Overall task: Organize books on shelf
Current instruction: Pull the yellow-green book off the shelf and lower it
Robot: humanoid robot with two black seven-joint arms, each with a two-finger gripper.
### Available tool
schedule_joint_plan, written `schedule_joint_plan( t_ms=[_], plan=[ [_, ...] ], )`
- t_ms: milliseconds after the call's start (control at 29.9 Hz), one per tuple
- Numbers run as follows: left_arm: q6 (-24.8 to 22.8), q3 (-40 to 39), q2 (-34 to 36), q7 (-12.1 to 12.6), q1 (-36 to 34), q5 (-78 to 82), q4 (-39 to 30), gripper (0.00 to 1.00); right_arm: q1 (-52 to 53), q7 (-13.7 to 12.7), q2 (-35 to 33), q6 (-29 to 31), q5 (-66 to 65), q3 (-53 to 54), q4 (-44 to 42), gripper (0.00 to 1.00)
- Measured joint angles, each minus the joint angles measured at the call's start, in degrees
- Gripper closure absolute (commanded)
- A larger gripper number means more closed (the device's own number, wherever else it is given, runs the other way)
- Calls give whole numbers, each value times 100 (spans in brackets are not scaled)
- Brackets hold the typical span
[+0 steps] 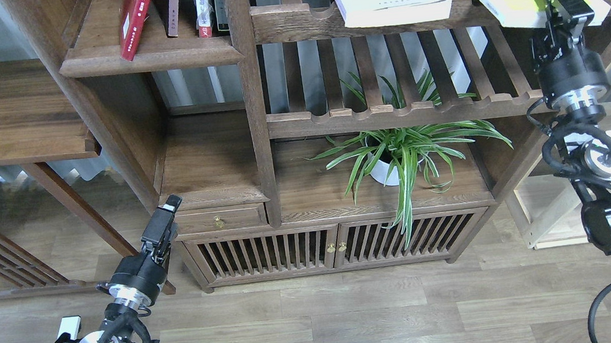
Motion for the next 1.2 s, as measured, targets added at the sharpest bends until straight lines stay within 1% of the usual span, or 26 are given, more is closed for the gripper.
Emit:
schedule_joint_plan(
  t_ms=[301,568,702,802,1036,1203],
  plan=[
    [0,-49,35,-6,2,-1,-1,2,-185,-28,-67,91,-40,-32,59,77],
    [0,-80,44,3,-63,-2,-1,2,-775,-58,-100,520,-59,-26,119,77],
    [0,-50,38,9,-70,-2,8,2,-1105,-59,-103,805,-119,-26,119,83],
    [0,-11,37,10,-70,-1,23,2,-1381,-59,-102,1004,-132,-19,119,85],
    [0,47,28,48,-57,-1,25,2,-1952,-58,-86,1051,-135,-80,130,86],
    [0,231,33,41,-31,-1,33,2,-2416,-52,-17,1052,-247,-122,136,86]
  ],
)
